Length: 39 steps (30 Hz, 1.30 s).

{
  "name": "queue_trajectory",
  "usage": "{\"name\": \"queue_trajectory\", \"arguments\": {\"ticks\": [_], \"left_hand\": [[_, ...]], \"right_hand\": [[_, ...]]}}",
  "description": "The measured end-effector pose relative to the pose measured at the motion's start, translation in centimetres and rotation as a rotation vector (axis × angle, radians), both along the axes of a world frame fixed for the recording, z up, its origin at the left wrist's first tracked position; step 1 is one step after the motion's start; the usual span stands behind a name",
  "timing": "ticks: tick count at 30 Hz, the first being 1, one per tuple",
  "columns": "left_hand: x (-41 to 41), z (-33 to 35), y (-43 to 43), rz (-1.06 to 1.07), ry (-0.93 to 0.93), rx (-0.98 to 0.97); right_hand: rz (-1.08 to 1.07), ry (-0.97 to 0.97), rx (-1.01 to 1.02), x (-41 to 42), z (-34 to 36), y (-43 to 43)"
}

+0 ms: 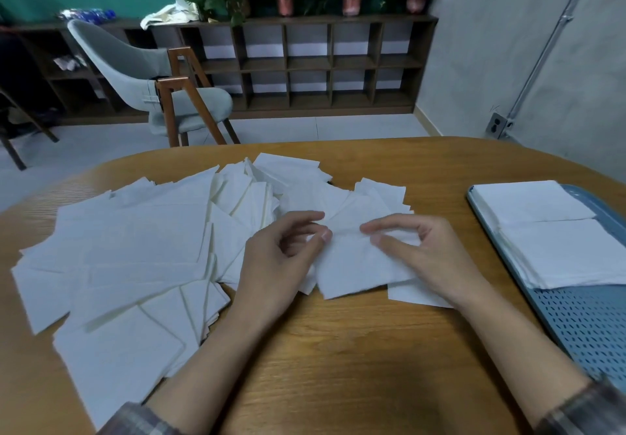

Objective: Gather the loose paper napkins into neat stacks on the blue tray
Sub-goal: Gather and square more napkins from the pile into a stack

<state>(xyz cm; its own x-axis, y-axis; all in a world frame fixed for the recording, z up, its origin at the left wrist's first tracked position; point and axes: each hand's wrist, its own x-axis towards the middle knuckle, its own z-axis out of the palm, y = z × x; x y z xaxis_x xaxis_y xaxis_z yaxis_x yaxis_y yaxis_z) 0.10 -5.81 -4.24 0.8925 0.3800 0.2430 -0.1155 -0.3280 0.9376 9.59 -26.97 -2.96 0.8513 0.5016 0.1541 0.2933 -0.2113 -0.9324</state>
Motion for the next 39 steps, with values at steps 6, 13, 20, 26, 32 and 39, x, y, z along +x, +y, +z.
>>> {"name": "queue_trajectory", "arguments": {"ticks": [6, 13, 20, 26, 32, 39], "left_hand": [[0.2, -1.7, -0.3, -0.172, 0.004, 0.545], [0.8, -3.0, -1.0, -0.19, -0.057, 0.795], [-0.7, -0.3, -0.9, -0.302, 0.018, 0.402], [-0.8, 1.3, -0.3, -0.147, 0.004, 0.023], [-0.3, 1.1, -0.5, -0.013, 0.09, -0.143], [-0.7, 1.1, -0.6, -0.02, 0.039, 0.068]], "right_hand": [[-0.244, -0.075, 0.068, 1.4, -0.2, -1.1], [-0.261, -0.14, 0.07, 1.6, -0.4, -1.1], [-0.129, -0.128, 0.081, 1.3, 0.2, -1.0], [0.179, 0.04, 0.13, 0.4, 0.0, -0.7], [0.06, 0.076, 0.147, -0.7, -0.2, 0.8], [-0.006, 0.161, 0.142, -1.1, -0.2, 1.0]]}}
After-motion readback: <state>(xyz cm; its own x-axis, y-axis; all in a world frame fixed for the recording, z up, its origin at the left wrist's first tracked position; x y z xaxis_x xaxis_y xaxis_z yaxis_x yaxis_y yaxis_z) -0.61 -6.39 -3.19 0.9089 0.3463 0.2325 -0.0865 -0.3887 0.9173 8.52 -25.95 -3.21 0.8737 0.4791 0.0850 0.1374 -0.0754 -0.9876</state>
